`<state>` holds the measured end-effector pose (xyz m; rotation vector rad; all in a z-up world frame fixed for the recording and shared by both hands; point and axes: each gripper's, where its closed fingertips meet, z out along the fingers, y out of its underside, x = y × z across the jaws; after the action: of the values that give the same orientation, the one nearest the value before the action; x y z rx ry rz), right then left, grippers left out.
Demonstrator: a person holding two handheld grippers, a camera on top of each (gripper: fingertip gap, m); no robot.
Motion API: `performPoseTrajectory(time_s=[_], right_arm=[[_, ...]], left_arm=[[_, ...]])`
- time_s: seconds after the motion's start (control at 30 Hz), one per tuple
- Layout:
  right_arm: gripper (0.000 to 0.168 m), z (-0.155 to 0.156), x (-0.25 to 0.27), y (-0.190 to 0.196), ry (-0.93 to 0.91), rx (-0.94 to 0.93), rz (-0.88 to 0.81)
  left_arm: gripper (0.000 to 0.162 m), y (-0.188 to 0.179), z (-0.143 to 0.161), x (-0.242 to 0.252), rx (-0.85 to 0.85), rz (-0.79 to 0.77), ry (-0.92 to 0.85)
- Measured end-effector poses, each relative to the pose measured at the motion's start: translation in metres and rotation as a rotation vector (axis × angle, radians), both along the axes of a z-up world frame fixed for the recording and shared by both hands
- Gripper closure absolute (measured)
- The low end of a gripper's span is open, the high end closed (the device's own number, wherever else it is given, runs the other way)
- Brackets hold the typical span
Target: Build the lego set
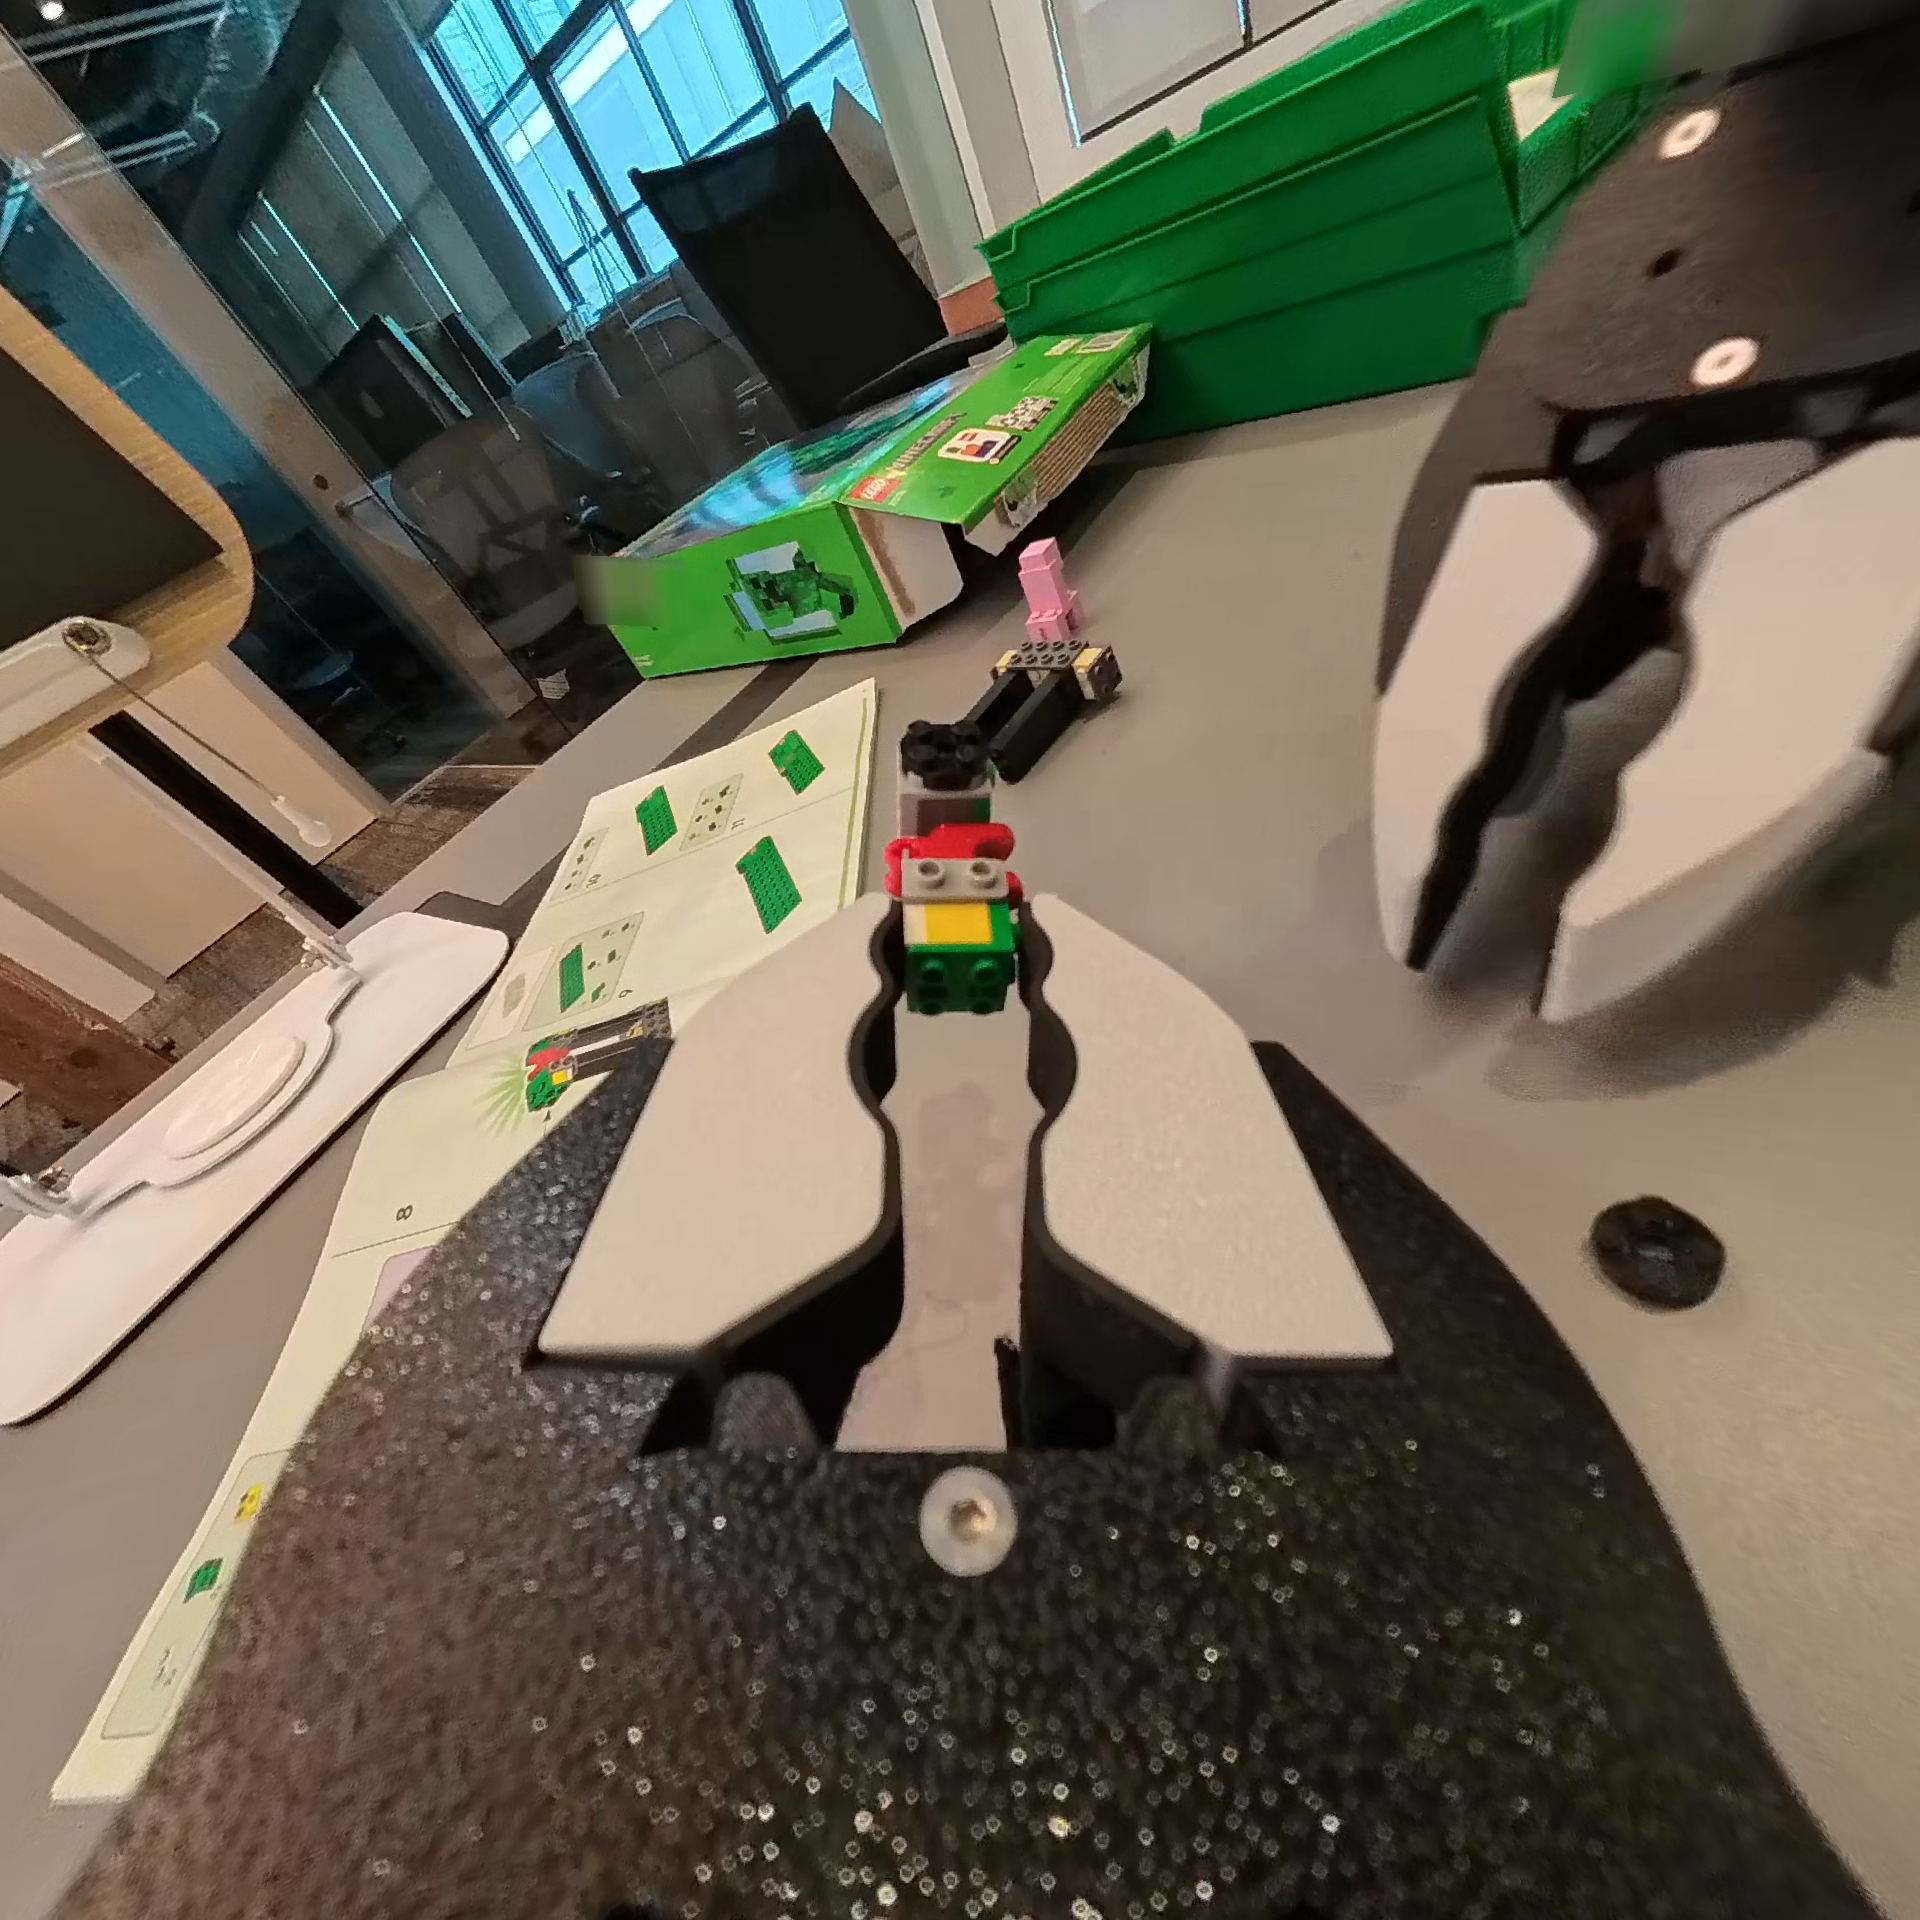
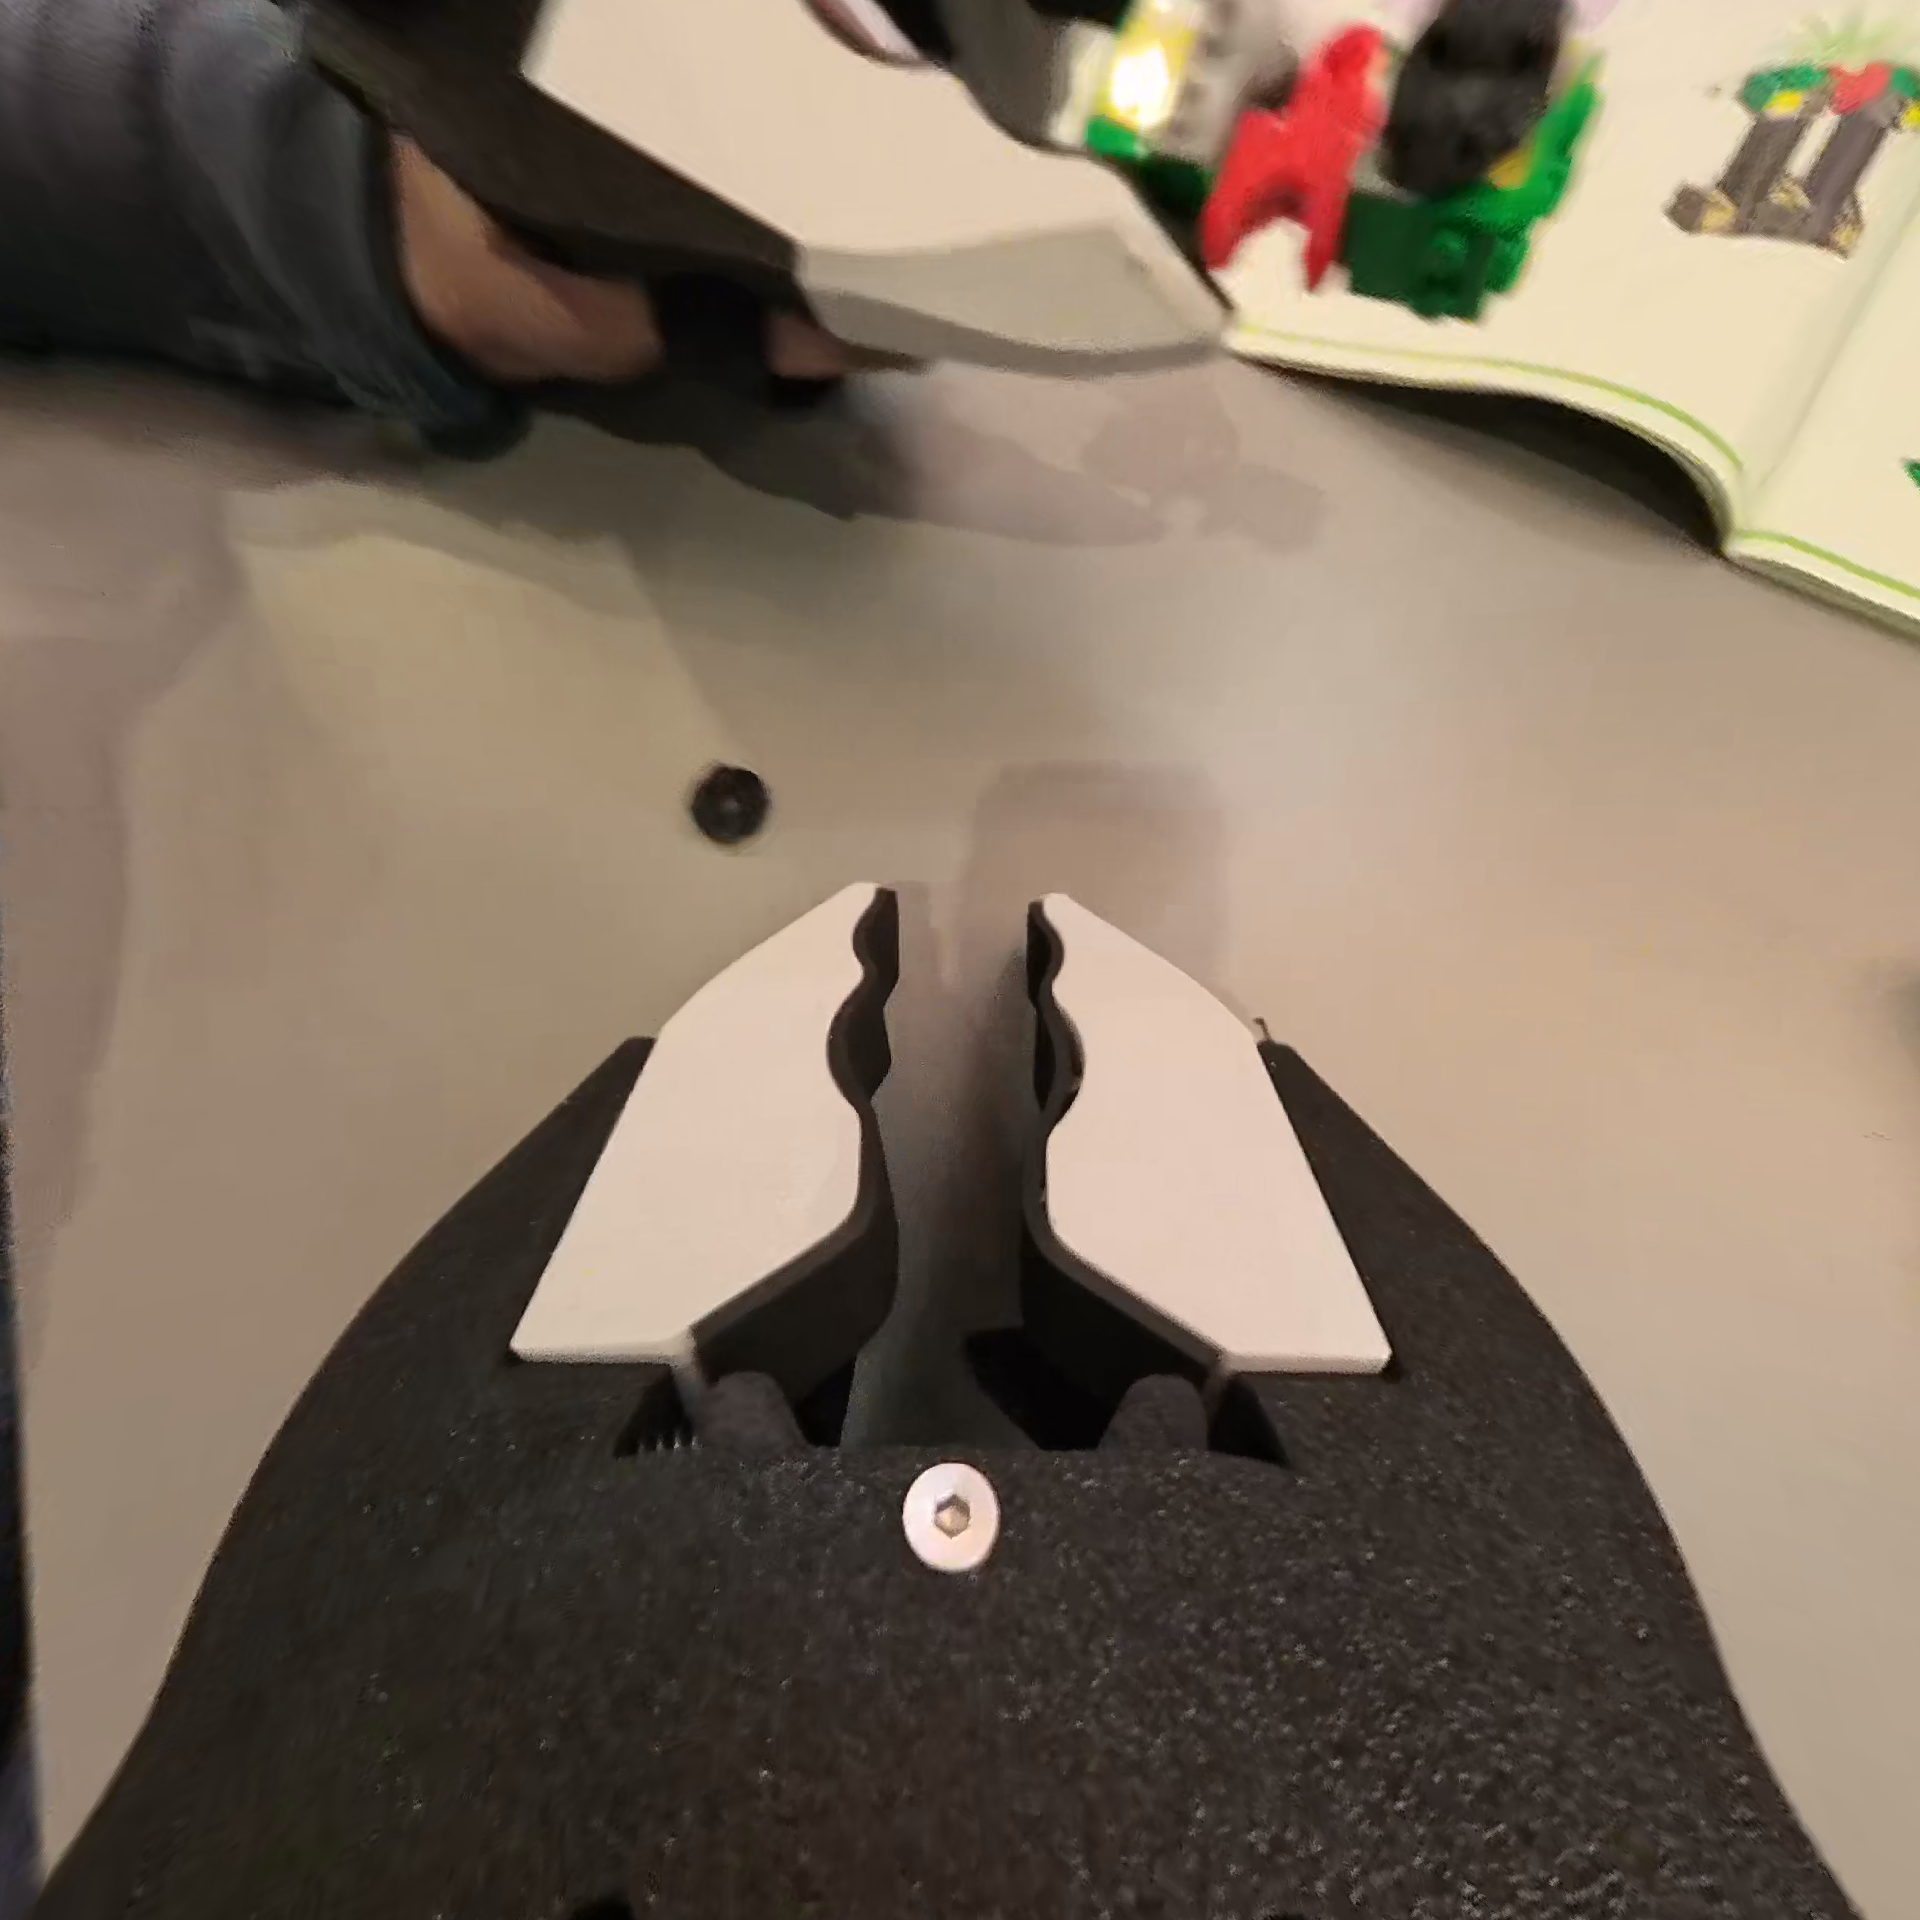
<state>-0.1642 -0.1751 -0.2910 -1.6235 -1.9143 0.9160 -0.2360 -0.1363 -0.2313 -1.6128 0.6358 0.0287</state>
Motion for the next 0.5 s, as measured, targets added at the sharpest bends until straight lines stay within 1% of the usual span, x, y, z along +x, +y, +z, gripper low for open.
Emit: performPoseTrajectory(time_s=[0.1,0.2,0.3,0.47,0.5], right_arm=[[0.145,-0.002,-0.005,-0.021,-0.010,0.004,-0.043],[0.145,-0.006,-0.009,-0.045,-0.010,0.015,-0.020],[0.146,-0.007,-0.013,-0.046,0.017,0.120,-0.005],[0.147,-0.009,-0.016,-0.051,-0.008,0.086,0.067],[0.150,-0.010,-0.016,-0.051,-0.022,0.088,0.073]], left_arm=[[0.142,0.000,0.000,0.000,0.000,-0.002,0.000],[0.142,-0.001,0.000,0.000,0.002,-0.004,-0.001],[0.142,-0.001,0.001,0.000,0.003,-0.005,-0.005],[0.142,-0.002,0.001,0.000,0.003,-0.007,-0.005],[0.142,-0.002,0.001,0.000,0.004,-0.007,-0.006]])
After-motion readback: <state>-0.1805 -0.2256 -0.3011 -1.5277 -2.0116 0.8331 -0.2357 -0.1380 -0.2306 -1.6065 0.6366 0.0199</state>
